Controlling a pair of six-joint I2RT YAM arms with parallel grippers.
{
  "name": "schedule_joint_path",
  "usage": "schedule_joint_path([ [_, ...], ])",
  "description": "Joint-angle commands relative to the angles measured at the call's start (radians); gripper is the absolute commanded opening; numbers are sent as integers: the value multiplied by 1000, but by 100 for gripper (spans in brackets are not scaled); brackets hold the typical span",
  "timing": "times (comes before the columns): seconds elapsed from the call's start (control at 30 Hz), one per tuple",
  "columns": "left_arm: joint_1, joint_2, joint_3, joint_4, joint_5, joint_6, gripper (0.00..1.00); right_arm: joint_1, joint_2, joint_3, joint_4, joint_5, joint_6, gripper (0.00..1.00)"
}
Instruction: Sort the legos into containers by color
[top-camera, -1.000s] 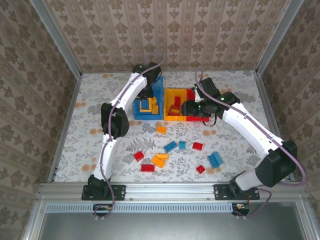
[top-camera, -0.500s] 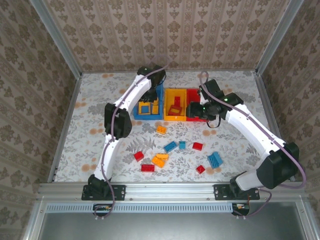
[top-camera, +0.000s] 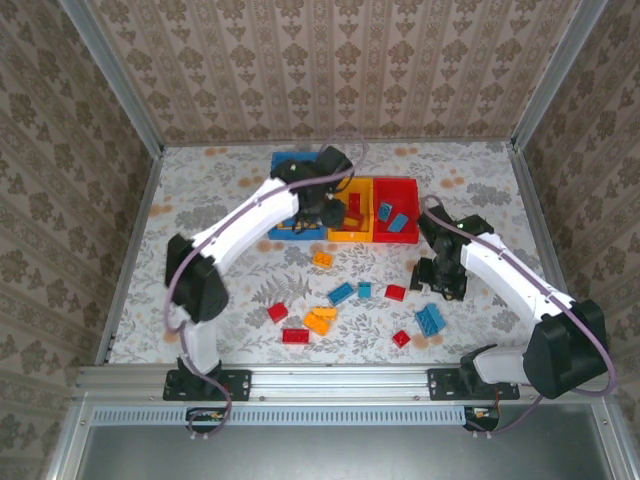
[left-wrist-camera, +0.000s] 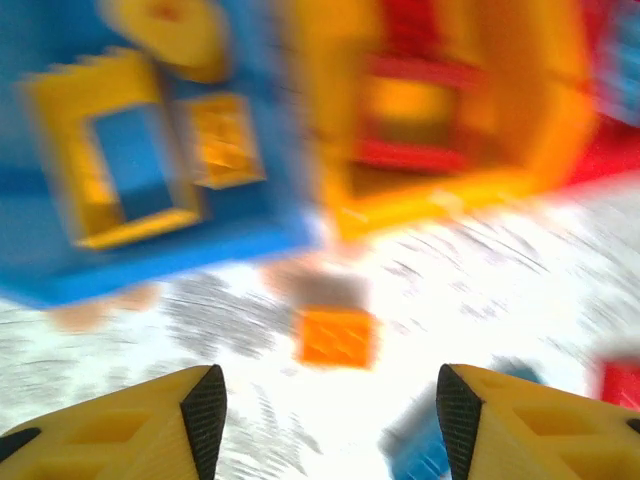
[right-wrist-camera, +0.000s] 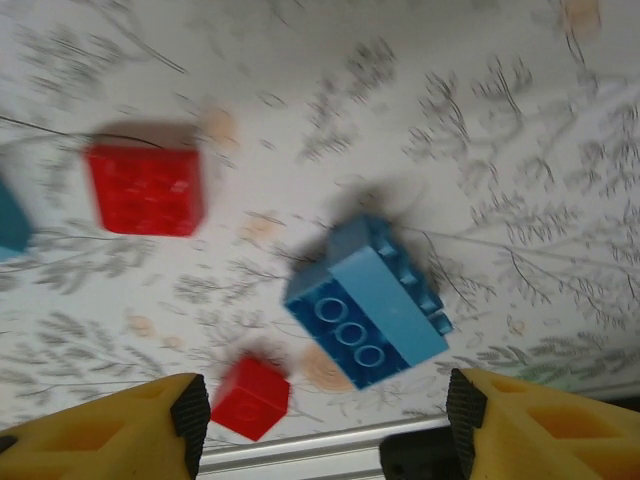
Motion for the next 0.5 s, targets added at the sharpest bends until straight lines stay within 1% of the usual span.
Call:
schedule_joint_path([
  [0.0, -29, -74, -182, 272, 372, 127, 61, -8, 5, -62, -1, 20, 47, 69],
  [0.03, -41, -79, -207, 274, 411, 137, 60, -11, 26, -80, 22, 6, 50, 69],
  [0.1, -61, -74, -223, 253, 437, 163, 59, -12, 65, -107, 58, -2, 59, 68],
  [0.2, -76, -74, -231, 251, 445, 175, 58, -25, 70, -125, 110, 16, 63, 68],
  [0.33, -75, -68, -225, 272, 455, 157, 58, -61, 136, -128, 163, 13, 63, 68],
  [0.47, -76, -58, -210, 270, 450, 151, 57, -69, 192, -133, 183, 5, 63, 64],
])
